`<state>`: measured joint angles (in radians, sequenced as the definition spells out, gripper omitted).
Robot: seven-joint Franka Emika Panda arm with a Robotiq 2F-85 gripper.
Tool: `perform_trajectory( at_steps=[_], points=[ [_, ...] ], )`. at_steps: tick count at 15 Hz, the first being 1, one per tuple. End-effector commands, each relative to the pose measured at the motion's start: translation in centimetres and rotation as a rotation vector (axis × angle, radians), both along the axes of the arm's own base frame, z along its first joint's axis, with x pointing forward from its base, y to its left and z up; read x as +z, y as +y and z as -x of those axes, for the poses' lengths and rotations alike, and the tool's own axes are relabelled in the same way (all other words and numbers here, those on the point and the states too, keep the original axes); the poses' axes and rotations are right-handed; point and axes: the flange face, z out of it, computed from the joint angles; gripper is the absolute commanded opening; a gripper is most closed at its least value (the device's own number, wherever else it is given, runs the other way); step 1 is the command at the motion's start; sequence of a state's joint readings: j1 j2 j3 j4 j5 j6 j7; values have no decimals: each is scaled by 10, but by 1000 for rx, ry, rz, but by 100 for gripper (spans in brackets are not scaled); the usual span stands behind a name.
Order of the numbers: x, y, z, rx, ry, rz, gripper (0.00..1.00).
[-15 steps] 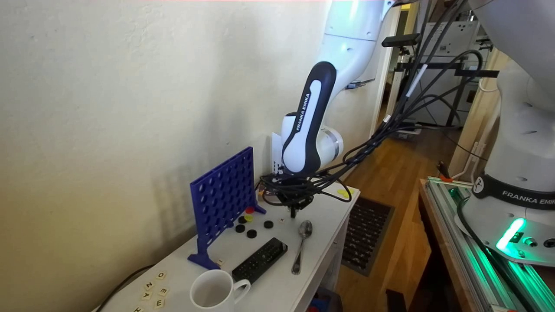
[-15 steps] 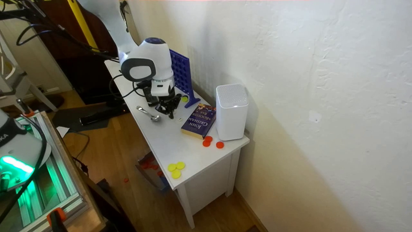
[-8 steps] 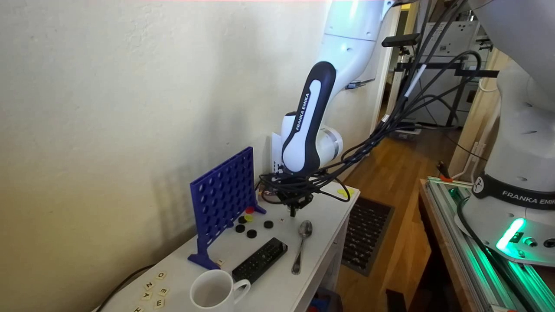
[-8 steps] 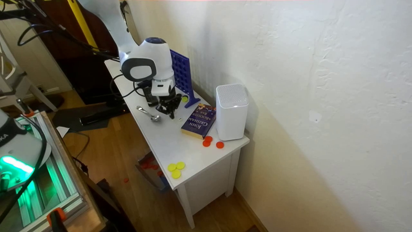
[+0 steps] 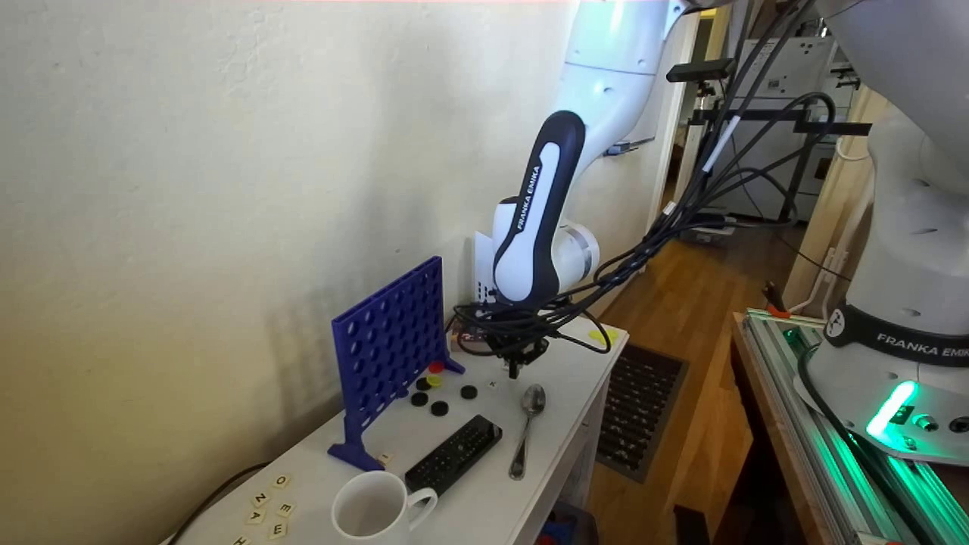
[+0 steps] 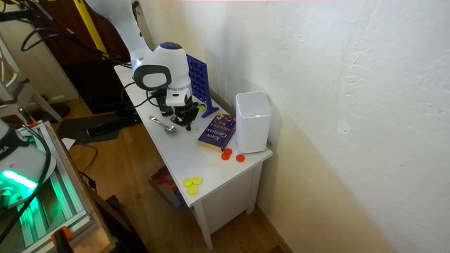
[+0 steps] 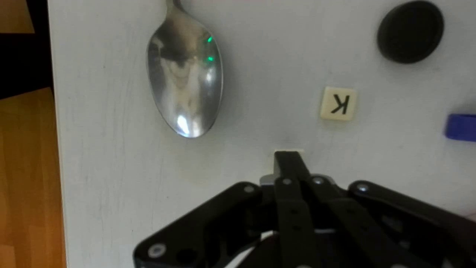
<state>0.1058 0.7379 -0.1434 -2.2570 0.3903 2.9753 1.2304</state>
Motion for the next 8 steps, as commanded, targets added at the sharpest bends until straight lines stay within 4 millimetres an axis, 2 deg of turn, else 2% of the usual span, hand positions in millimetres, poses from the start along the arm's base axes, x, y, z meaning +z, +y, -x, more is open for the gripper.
perform_trajectory(
  at_steps=[1, 8],
  points=[
    [-7, 0, -5, -33, -5, -3, 0],
    [-10, 1, -21, -63, -22, 1, 0]
  ],
)
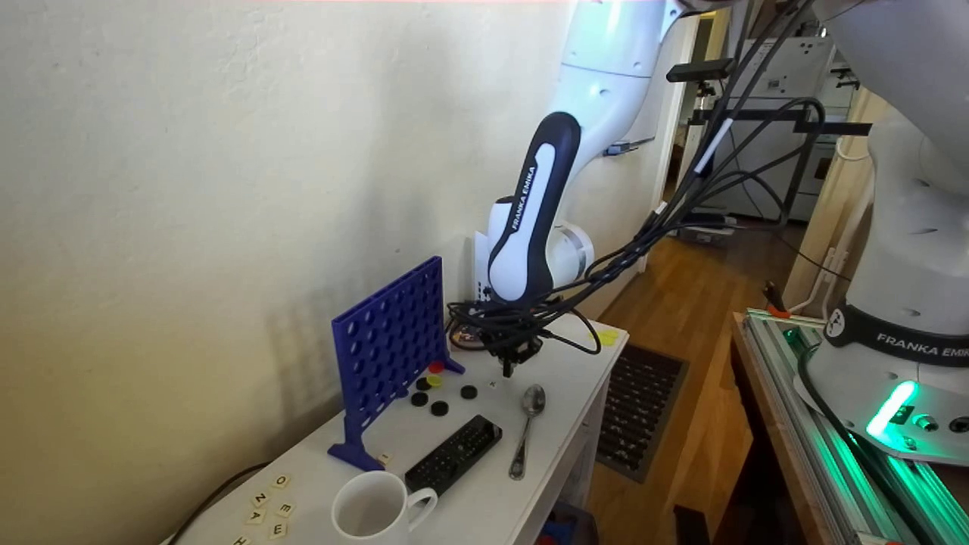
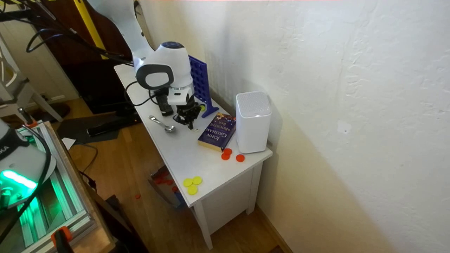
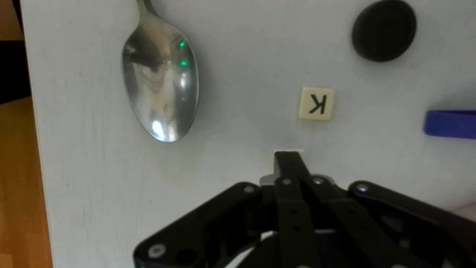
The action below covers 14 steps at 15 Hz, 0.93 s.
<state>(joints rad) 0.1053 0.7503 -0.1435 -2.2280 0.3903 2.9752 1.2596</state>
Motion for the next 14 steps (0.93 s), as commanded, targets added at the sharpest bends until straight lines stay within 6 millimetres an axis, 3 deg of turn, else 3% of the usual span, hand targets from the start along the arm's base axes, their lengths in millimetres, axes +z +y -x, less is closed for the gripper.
perform_trajectory(
  at_steps=[1, 8, 14],
  points=[
    [-10, 0, -14, -41, -7, -1, 0],
    [-7, -2, -19, -84, 1, 3, 0],
    [23, -7, -17, -104, 0, 1, 0]
  ],
)
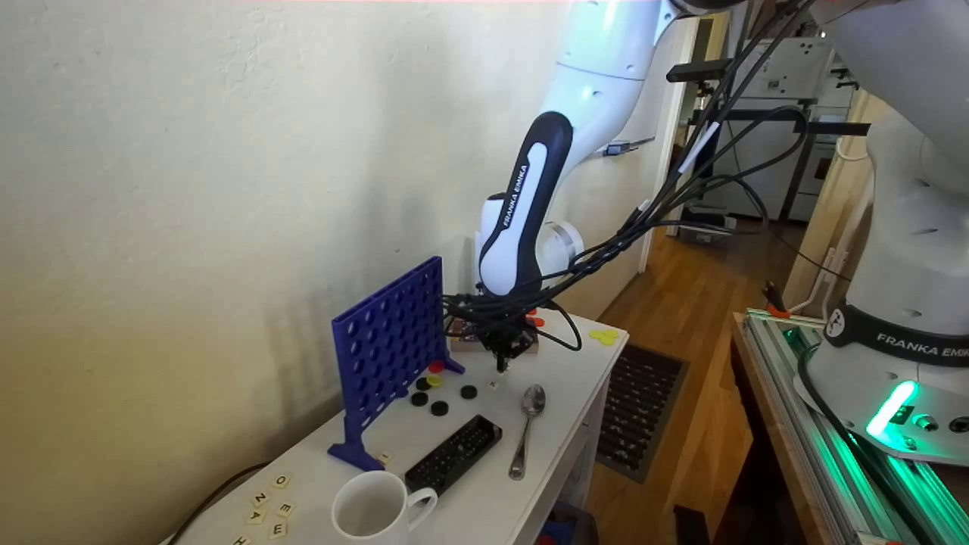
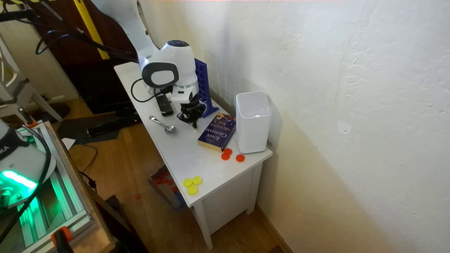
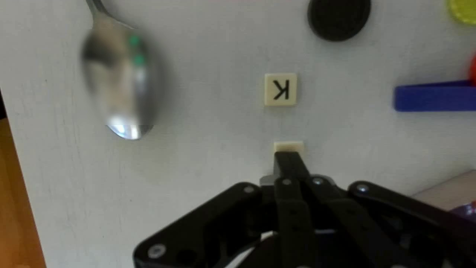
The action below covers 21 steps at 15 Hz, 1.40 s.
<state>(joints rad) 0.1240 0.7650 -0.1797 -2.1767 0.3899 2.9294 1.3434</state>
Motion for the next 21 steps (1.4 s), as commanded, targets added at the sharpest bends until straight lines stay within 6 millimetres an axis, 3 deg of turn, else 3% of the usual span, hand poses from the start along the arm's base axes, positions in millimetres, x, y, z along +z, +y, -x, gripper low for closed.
perform_trajectory(
  at_steps=[1, 5, 8, 15, 21],
  points=[
    [24, 2, -3, -17, -10, -8, 0],
    [43, 14, -8, 47, -29, -39, 0],
    [46, 30, -8, 251, -17, -61, 0],
    [29, 32, -8, 606, 29, -5, 0],
    [27, 37, -10, 927, 34, 18, 0]
  ],
)
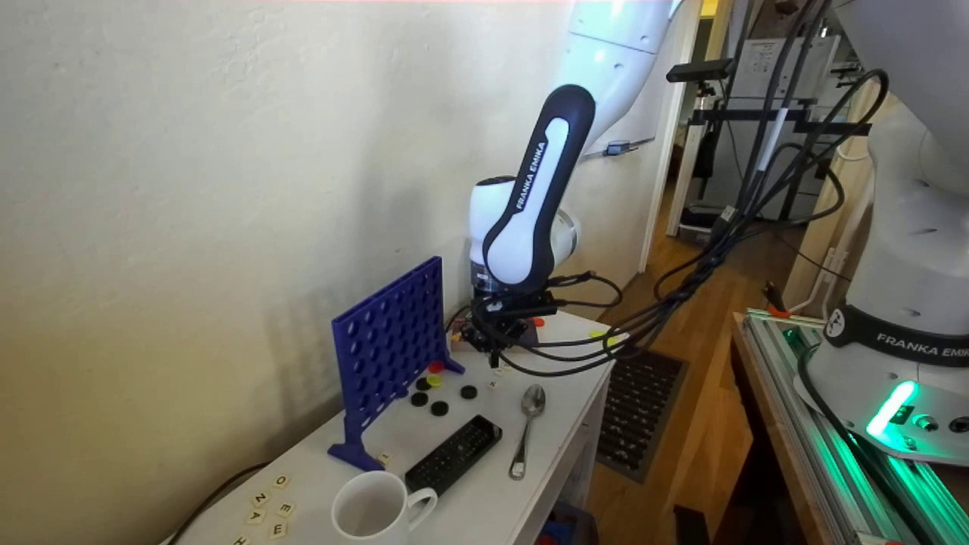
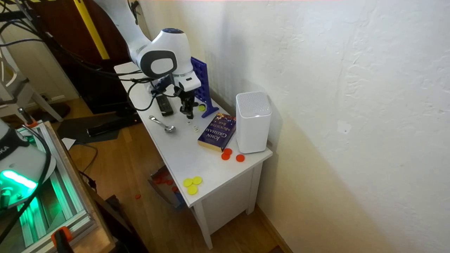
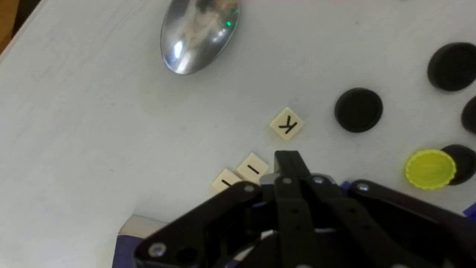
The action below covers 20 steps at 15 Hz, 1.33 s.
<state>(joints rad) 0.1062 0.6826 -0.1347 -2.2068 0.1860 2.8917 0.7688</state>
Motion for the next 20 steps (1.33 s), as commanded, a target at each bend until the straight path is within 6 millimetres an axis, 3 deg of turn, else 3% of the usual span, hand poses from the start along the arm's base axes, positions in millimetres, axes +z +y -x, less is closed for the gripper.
perform_trajectory(
  at_steps=[1, 3, 9, 20],
  points=[
    [-1, 9, 0, 198, -1, 6, 0],
    [0, 14, 2, 270, 7, -20, 0],
    [-3, 12, 2, 233, 25, -28, 0],
    [-26, 19, -10, 456, 27, -55, 0]
  ],
)
